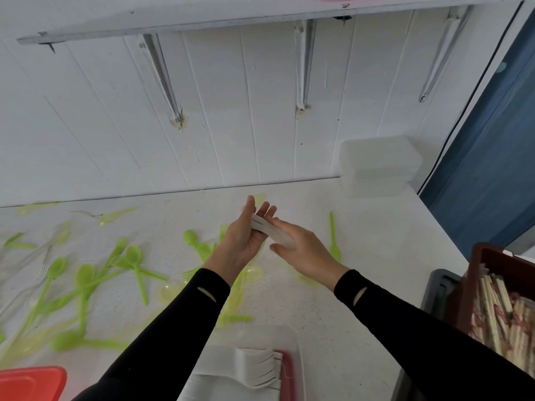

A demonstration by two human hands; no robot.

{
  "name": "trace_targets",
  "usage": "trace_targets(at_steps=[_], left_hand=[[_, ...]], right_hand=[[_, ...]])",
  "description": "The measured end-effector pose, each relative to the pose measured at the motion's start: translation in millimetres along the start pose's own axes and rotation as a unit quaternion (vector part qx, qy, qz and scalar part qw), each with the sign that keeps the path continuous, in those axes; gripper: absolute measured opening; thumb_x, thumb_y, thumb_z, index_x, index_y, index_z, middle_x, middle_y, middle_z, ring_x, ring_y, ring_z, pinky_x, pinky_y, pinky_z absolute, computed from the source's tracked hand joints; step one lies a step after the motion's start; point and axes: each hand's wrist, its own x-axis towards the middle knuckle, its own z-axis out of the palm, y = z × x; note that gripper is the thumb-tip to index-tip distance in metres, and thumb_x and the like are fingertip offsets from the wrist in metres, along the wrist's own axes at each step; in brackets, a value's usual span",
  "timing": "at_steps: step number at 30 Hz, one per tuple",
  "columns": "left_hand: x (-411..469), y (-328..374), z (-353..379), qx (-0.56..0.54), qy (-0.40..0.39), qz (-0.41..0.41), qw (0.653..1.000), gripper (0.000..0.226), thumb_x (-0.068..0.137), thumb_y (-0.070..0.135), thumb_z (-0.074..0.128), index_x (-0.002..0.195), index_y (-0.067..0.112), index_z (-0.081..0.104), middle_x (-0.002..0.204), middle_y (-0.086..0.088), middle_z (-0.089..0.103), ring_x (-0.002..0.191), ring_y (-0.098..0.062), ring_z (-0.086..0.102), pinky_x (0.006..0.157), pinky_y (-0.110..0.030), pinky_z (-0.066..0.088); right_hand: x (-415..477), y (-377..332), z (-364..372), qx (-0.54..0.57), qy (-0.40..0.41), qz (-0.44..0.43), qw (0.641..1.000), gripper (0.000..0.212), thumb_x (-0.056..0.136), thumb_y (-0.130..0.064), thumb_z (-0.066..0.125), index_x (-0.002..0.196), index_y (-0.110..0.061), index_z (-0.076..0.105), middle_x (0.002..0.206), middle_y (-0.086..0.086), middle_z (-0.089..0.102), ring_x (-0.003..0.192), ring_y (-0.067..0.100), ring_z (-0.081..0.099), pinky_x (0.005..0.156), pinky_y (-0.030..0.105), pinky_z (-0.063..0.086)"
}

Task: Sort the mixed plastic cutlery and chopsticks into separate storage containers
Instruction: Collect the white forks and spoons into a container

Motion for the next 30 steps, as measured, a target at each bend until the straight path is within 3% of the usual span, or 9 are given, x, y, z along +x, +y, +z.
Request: trace_targets(at_steps=[2, 5, 8, 10, 14, 17, 22, 27, 30], left_hand=[[-2.4, 2.4, 1.2, 0.026, -0.040, -0.001, 0.999, 0.023, 0.097, 0.022, 0.059, 0.114, 0.006, 0.055, 0.114, -0.013, 0.068, 0.110, -0.027, 0.066, 0.090, -0.039, 0.056], [-1.5, 1.8, 0.6, 0.068, -0.054, 0.012, 0.996, 0.023, 0.095, 0.019, 0.062, 0.113, 0.005, 0.061, 0.112, -0.011, 0.070, 0.105, -0.022, 0.069, 0.087, -0.033, 0.058], [0.4, 0.8, -2.2, 0.048, -0.033, 0.024, 0.998, 0.014, 0.094, 0.020, 0.062, 0.100, 0.007, 0.063, 0.108, -0.012, 0.070, 0.098, -0.020, 0.071, 0.090, -0.036, 0.057], [0.9, 1.8, -3.9, 0.038, -0.027, 0.027, 0.999, 0.015, 0.094, 0.023, 0.061, 0.098, 0.008, 0.062, 0.113, -0.012, 0.068, 0.104, -0.021, 0.069, 0.089, -0.038, 0.058], [-3.0, 2.6, -1.9, 0.021, -0.024, 0.012, 0.999, 0.037, 0.094, 0.040, 0.059, 0.109, 0.007, 0.048, 0.124, -0.014, 0.064, 0.120, -0.027, 0.061, 0.102, -0.046, 0.048], [-5.8, 4.4, -1.9, 0.051, -0.050, 0.012, 0.997, 0.030, 0.090, 0.029, 0.063, 0.111, 0.009, 0.057, 0.118, -0.008, 0.069, 0.123, -0.025, 0.059, 0.103, -0.043, 0.047], [-9.0, 6.7, -5.1, 0.038, -0.096, -0.004, 0.995, 0.045, 0.083, 0.008, 0.066, 0.127, 0.009, 0.057, 0.124, -0.010, 0.065, 0.125, -0.026, 0.058, 0.108, -0.041, 0.044], [-11.6, 0.3, -2.4, 0.105, -0.085, 0.027, 0.990, 0.036, 0.088, 0.013, 0.065, 0.121, 0.003, 0.060, 0.125, -0.013, 0.066, 0.112, -0.021, 0.067, 0.083, -0.026, 0.057], [-10.3, -0.6, -4.1, 0.102, -0.062, 0.038, 0.992, 0.033, 0.095, 0.018, 0.061, 0.122, -0.002, 0.060, 0.125, -0.016, 0.066, 0.112, -0.022, 0.067, 0.082, -0.026, 0.058]], right_hand=[[-0.1, 1.6, -7.3, 0.004, 0.004, 0.008, 1.000, 0.057, 0.092, -0.025, 0.065, 0.142, -0.044, 0.044, 0.117, -0.009, 0.066, 0.097, 0.012, 0.064, 0.086, 0.033, 0.052], [-3.9, -0.6, -10.9, -0.016, 0.002, 0.000, 1.000, 0.053, 0.090, -0.031, 0.066, 0.137, -0.043, 0.043, 0.107, -0.008, 0.065, 0.084, 0.015, 0.064, 0.079, 0.039, 0.054], [-6.8, -5.8, -12.1, -0.089, 0.044, -0.030, 0.995, 0.048, 0.088, -0.036, 0.068, 0.131, -0.034, 0.046, 0.118, -0.010, 0.064, 0.097, 0.015, 0.063, 0.083, 0.035, 0.050], [-6.5, -7.1, -13.9, -0.148, 0.056, -0.049, 0.986, 0.044, 0.092, -0.033, 0.064, 0.133, -0.029, 0.049, 0.125, -0.009, 0.063, 0.105, 0.015, 0.062, 0.088, 0.033, 0.047], [-5.5, -4.3, -13.9, -0.199, 0.058, -0.055, 0.977, 0.038, 0.095, -0.030, 0.059, 0.132, -0.023, 0.054, 0.123, -0.007, 0.067, 0.102, 0.018, 0.064, 0.086, 0.031, 0.046], [-3.3, -2.7, -14.3, -0.193, 0.074, -0.053, 0.977, 0.037, 0.095, -0.028, 0.060, 0.131, -0.022, 0.054, 0.124, -0.007, 0.067, 0.103, 0.018, 0.064, 0.084, 0.030, 0.047], [-2.2, -3.2, -19.3, -0.167, 0.084, -0.044, 0.981, 0.041, 0.094, -0.026, 0.060, 0.135, -0.023, 0.053, 0.124, -0.004, 0.066, 0.103, 0.019, 0.063, 0.085, 0.033, 0.050], [-3.7, -1.7, -20.5, -0.135, 0.078, -0.042, 0.987, 0.039, 0.092, -0.022, 0.060, 0.130, -0.024, 0.053, 0.125, -0.007, 0.066, 0.105, 0.018, 0.063, 0.084, 0.036, 0.053], [-1.5, -0.5, -20.2, -0.140, 0.072, -0.042, 0.987, 0.037, 0.093, -0.022, 0.060, 0.129, -0.024, 0.053, 0.126, -0.008, 0.065, 0.105, 0.017, 0.064, 0.084, 0.035, 0.053]])
